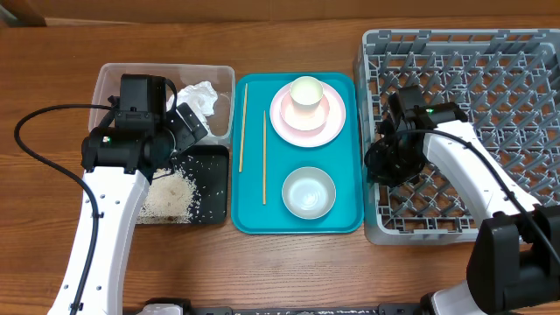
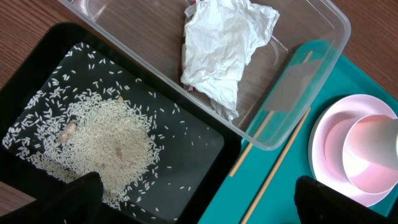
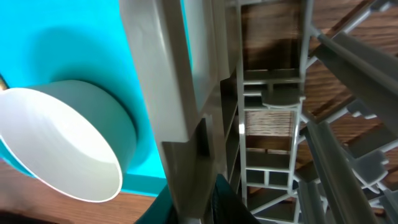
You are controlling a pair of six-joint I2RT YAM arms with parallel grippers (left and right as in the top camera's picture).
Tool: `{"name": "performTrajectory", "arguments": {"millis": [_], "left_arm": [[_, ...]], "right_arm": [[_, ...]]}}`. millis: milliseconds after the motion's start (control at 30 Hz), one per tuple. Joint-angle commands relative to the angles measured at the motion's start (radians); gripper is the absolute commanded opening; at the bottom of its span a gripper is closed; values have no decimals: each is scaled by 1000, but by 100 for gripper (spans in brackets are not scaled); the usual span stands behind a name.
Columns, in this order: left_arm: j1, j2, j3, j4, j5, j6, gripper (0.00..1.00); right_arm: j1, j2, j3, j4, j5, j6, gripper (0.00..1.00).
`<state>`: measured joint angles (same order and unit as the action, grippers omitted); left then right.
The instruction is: Sort waste into correct bins and load items into the dishwasher
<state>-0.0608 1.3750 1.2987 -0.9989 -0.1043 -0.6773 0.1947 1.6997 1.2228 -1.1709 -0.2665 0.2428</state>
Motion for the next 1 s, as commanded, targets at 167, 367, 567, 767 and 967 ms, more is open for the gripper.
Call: {"name": "performTrajectory", "arguments": {"millis": [167, 367, 567, 767, 967], "left_arm": [[2, -6, 13, 4, 1, 16, 100], [2, -6, 13, 4, 1, 16, 100], [2, -6, 13, 4, 1, 16, 100], [2, -6, 13, 4, 1, 16, 100], [2, -6, 13, 4, 1, 16, 100]], "right_arm": [[7, 2, -6, -43, -84, 72, 16], [6, 2, -3, -38, -21, 65, 33], [-14, 2, 97, -51, -11, 33, 40], [-22, 2, 348, -114, -12, 11, 50], [2, 2, 520, -8, -96, 9, 48]]}}
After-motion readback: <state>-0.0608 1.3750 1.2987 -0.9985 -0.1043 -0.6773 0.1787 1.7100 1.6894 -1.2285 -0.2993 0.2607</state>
